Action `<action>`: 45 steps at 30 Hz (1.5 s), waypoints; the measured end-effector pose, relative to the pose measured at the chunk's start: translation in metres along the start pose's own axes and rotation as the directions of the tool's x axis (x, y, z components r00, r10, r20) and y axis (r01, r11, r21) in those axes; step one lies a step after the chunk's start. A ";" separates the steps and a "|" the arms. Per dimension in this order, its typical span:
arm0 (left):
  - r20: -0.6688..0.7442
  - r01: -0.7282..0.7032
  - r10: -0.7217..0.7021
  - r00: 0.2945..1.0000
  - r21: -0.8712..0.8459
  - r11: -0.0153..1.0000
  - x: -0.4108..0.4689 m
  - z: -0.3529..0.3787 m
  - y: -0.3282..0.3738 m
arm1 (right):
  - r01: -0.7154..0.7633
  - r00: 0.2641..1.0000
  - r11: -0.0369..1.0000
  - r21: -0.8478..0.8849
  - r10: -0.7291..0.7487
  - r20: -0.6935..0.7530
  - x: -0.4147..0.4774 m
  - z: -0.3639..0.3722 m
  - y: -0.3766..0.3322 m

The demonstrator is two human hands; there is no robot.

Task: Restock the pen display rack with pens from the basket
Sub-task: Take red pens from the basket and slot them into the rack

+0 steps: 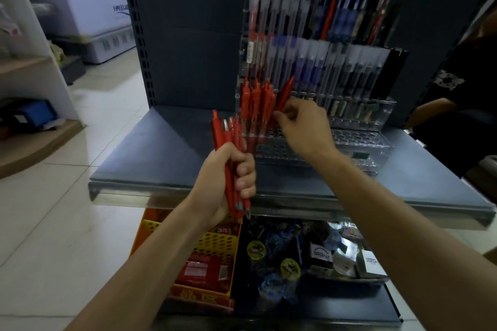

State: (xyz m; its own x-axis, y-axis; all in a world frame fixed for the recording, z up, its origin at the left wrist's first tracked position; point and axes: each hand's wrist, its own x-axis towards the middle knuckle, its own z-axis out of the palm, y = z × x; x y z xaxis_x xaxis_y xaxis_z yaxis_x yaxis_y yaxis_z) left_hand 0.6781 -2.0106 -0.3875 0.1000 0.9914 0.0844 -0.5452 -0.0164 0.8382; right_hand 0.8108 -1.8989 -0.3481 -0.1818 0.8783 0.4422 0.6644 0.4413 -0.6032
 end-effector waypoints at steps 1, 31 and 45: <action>0.008 0.005 -0.005 1.000 -0.028 1.000 -0.001 -0.001 0.001 | -0.004 1.000 1.000 -0.021 0.004 0.000 0.000 0.002 0.000; -0.028 -0.044 0.050 0.998 0.180 0.983 -0.004 0.004 -0.004 | 0.092 0.996 0.939 -0.331 -0.084 0.038 -0.012 0.005 -0.002; -0.052 -0.041 0.059 0.997 0.299 0.953 -0.014 0.003 -0.010 | 0.106 0.966 0.961 0.255 -0.161 0.204 -0.077 -0.023 -0.017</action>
State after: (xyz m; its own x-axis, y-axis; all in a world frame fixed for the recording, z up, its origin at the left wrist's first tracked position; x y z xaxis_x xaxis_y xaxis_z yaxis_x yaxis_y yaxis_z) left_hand 0.6841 -2.0245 -0.3954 0.0239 0.9941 0.1055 -0.2749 -0.0949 0.9568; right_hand 0.8300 -1.9780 -0.3563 -0.4301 0.8147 0.3888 0.4346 0.5644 -0.7018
